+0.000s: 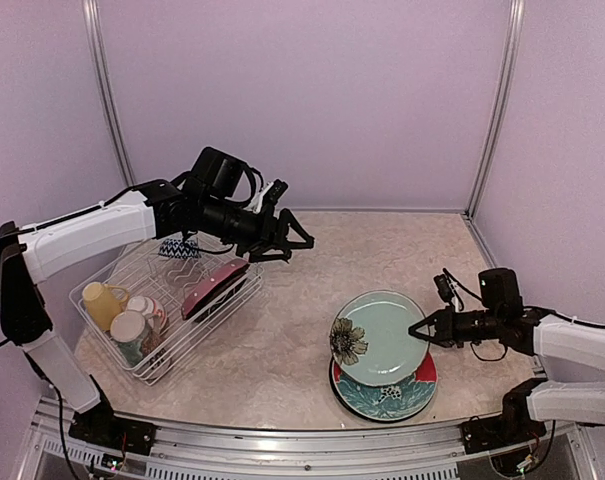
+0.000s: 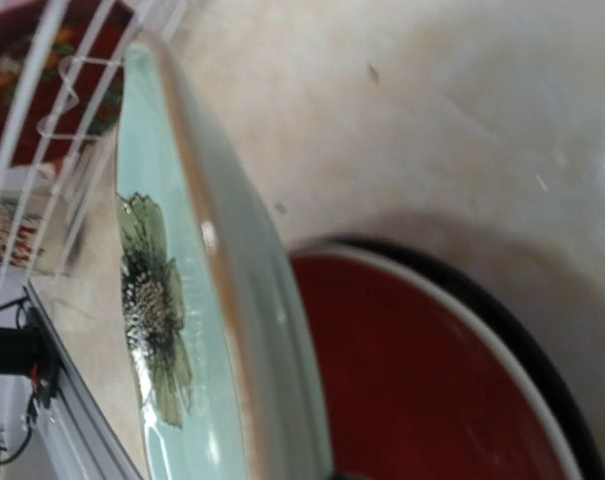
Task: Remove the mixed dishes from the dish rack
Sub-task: Place the plate with another plate.
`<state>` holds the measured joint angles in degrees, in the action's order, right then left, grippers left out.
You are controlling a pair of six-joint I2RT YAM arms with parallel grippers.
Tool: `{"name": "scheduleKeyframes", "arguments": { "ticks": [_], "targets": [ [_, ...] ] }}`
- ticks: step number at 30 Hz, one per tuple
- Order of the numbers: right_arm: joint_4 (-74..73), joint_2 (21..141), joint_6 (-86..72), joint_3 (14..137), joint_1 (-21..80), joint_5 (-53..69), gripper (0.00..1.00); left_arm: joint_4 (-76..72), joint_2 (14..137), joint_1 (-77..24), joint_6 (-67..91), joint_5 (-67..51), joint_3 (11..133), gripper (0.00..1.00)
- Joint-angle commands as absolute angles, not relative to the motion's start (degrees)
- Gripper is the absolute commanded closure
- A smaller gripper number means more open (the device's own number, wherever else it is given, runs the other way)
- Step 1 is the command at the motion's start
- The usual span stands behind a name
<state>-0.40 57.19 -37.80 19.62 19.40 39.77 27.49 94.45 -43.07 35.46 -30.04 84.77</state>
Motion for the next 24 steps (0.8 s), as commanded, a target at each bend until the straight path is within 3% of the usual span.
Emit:
{"name": "scheduleKeyframes", "arguments": {
  "ticks": [1,12,24],
  "targets": [
    [-3.3,54.8,-35.6,18.0,18.5,45.8,1.0,27.0,94.5,-42.6,34.0,-29.6,84.2,0.28],
    [-10.1,55.8,-31.6,17.1,18.5,43.9,1.0,27.5,95.5,-42.3,33.3,-29.3,85.1,0.25],
    [-15.0,55.4,-30.6,18.4,18.6,37.1,0.55,33.6,92.5,-40.8,29.5,-20.9,84.9,0.21]
  ]
}}
